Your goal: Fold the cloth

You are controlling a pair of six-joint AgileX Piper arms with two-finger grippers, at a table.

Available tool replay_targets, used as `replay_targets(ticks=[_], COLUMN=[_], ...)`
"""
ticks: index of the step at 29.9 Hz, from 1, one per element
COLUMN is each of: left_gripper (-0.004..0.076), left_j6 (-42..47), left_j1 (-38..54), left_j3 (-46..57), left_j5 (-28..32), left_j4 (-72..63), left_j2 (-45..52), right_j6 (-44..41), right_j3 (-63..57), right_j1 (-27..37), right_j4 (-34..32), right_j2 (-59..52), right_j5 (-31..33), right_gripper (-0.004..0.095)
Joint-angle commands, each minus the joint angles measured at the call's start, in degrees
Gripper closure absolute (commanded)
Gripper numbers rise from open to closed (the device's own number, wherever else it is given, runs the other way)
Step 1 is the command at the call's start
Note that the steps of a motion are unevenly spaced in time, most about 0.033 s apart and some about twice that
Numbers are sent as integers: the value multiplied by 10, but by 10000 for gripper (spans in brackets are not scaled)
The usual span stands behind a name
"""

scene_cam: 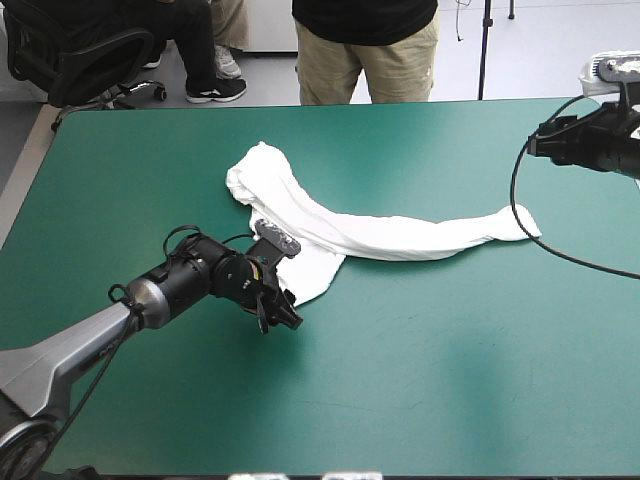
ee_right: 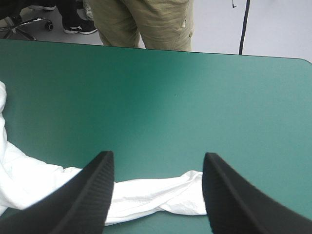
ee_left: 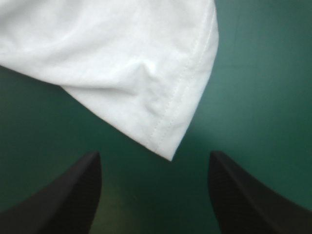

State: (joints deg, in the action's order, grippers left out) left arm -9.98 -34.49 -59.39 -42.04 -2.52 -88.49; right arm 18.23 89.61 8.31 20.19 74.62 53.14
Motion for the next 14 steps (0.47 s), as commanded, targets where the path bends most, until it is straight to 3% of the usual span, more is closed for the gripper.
replay_targets(ticks=[1, 8, 10, 13, 14], left_gripper=[268, 270, 307, 493, 603], left_j6=[-29, -67, -65, -62, -62], left_j1=[-3, -3, -3, -3, -3], left_j3=[-13, -13, -13, -13, -13], left_j5=[40, 59, 53, 37, 33], left_j4=[-22, -59, -59, -57, -57], left_j2=[-17, -93, -104, -107, -107], right_j6=[-1, -1, -1, -1, -1], right_j3=[15, 7, 5, 5, 5], right_j1=[4, 4, 4, 4, 4], right_j4=[10, 8, -2, -8, -12], right_j2=[-15, 4, 15, 33, 42], right_j5=[-34, -34, -33, -31, -31], right_gripper=[399, 399, 399, 399, 399])
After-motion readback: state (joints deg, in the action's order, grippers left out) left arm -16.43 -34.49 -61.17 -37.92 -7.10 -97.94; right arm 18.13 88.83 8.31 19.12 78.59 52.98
